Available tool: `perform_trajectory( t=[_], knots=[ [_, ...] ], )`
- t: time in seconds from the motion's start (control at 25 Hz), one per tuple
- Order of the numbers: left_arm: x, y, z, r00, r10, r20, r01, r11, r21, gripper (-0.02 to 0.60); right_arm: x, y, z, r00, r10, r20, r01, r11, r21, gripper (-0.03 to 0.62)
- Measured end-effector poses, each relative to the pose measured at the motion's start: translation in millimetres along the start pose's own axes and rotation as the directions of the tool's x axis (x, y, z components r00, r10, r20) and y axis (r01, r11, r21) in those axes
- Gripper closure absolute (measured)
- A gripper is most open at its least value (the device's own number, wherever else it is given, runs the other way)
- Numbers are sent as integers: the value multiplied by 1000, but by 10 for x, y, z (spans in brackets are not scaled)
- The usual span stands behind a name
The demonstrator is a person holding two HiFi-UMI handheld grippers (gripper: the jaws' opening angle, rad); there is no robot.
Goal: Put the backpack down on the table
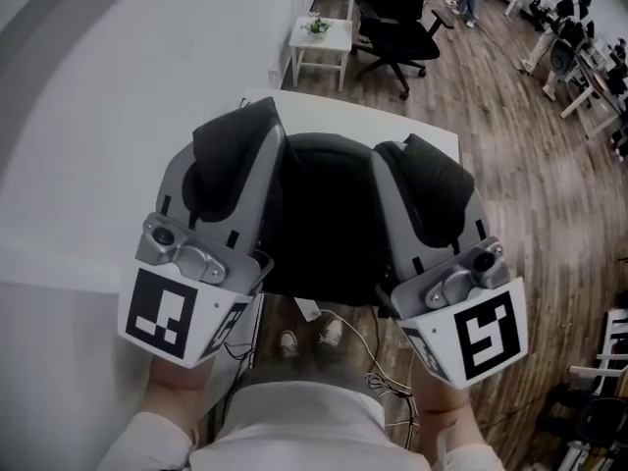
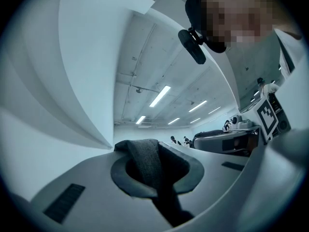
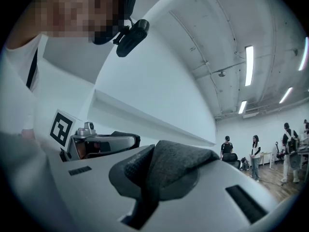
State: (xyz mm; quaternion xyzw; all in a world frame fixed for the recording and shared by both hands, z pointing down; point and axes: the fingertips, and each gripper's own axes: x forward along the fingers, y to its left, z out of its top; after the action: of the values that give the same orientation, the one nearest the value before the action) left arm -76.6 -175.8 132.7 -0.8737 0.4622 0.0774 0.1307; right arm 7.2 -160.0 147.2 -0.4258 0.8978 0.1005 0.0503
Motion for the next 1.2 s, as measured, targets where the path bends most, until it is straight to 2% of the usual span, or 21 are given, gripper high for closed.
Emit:
perform_trajectory(
  t=[0.16,0.48,0.6,0.72,0.88,1.2],
  knots=[
    [149,40,-151,1000,27,-7,-26,999,41,534,106,-139,-103,1000,-18,3,18,1000,-23,551],
    [345,231,-596,997,66,-44,-65,997,31,534,361,-320,-535,999,-39,-26,37,997,-68,551],
    [354,118,-770,995,71,-76,-70,997,10,532,292,-382,-685,998,-26,-59,24,999,-41,551],
    [470,224,-1066,992,83,-90,-84,996,-5,532,451,-475,-964,996,-17,-91,15,1000,-25,549],
    [634,386,-1425,991,77,-113,-79,997,-17,534,674,-600,-1337,991,-38,-127,33,999,-41,549],
    [777,314,-1929,982,70,-178,-73,997,-13,532,744,-818,-1789,987,-80,-140,72,996,-59,549]
  ],
)
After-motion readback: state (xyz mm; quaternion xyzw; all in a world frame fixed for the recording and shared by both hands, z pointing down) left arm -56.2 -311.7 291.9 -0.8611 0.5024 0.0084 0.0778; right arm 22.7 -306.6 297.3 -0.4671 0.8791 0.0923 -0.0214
